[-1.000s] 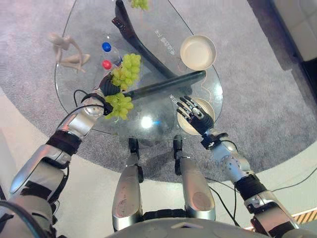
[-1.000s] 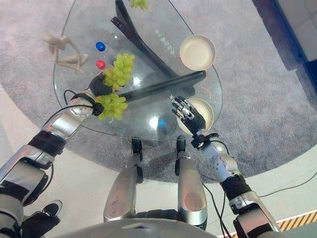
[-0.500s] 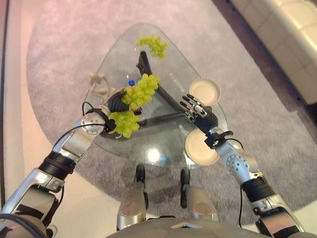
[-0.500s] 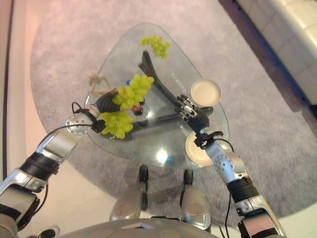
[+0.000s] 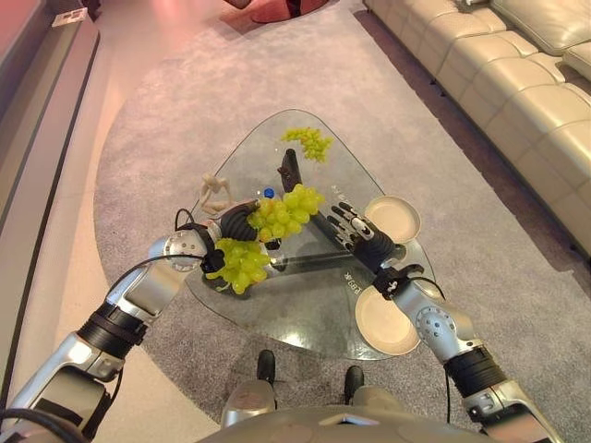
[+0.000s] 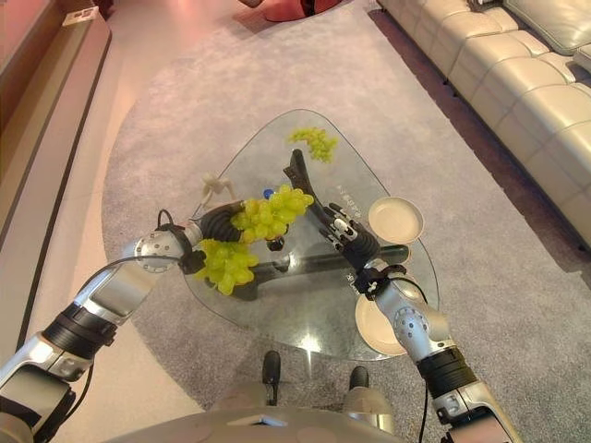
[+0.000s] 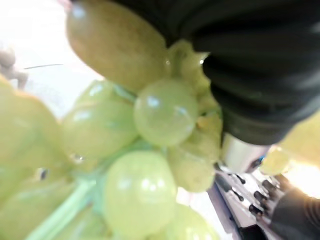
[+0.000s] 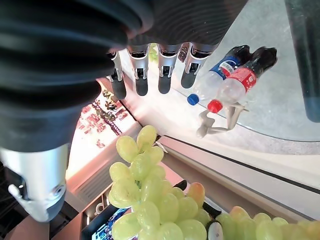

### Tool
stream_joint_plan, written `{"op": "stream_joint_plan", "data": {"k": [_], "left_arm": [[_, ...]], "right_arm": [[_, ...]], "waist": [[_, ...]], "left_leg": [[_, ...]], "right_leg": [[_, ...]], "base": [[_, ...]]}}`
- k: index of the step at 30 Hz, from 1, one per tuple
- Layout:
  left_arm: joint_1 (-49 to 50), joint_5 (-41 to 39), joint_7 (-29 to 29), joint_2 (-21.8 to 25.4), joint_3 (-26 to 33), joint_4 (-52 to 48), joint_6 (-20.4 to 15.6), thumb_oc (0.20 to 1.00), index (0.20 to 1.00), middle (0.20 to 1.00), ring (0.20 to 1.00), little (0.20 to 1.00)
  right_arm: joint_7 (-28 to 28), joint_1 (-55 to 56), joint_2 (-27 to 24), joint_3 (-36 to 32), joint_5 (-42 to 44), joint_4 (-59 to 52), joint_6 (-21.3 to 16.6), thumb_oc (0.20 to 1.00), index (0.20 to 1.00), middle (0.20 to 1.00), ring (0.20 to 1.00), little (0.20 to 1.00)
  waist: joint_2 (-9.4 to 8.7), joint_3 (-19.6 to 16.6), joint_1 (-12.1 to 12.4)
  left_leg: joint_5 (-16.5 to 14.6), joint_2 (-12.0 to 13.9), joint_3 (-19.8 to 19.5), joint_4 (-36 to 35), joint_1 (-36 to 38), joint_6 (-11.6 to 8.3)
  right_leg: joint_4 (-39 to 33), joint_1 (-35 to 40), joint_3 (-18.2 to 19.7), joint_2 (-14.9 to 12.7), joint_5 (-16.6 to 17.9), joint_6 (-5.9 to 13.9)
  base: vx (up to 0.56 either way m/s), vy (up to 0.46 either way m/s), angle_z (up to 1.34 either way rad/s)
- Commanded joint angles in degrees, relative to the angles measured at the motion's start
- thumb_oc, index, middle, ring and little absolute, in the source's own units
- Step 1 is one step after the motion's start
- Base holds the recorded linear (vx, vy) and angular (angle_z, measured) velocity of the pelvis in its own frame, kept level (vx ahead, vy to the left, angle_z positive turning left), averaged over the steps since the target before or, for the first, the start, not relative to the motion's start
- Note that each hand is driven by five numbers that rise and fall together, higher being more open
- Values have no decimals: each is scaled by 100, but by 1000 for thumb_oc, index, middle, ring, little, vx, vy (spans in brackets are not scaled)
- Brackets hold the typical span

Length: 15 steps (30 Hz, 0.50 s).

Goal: Pick up fruits into the plate

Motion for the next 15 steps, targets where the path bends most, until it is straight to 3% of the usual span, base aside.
{"op": "stream_joint_plan", "data": {"k": [1,15], "left_arm": [[-187,94,-28,-88,9,-307,-98,200,200,200,200,200],[-213,-106,-238,-425,-153,-395,197,200,200,200,200,200]], "right_arm": [[7,65,42,152,-145,-489,-171,1000,1000,1000,1000,1000],[27,45,170,433,-292,-424,-62,1000,1000,1000,1000,1000]], "waist": [[-172,-313,54],[-147,-406,60]], "left_leg": [[-805,-493,296,334,205,320],[-833,-448,343,232,436,301]], "right_leg": [[248,-194,92,17,36,91],[118,37,59,10,30,115]], "base": [[0,0,0],[14,1,2]]}}
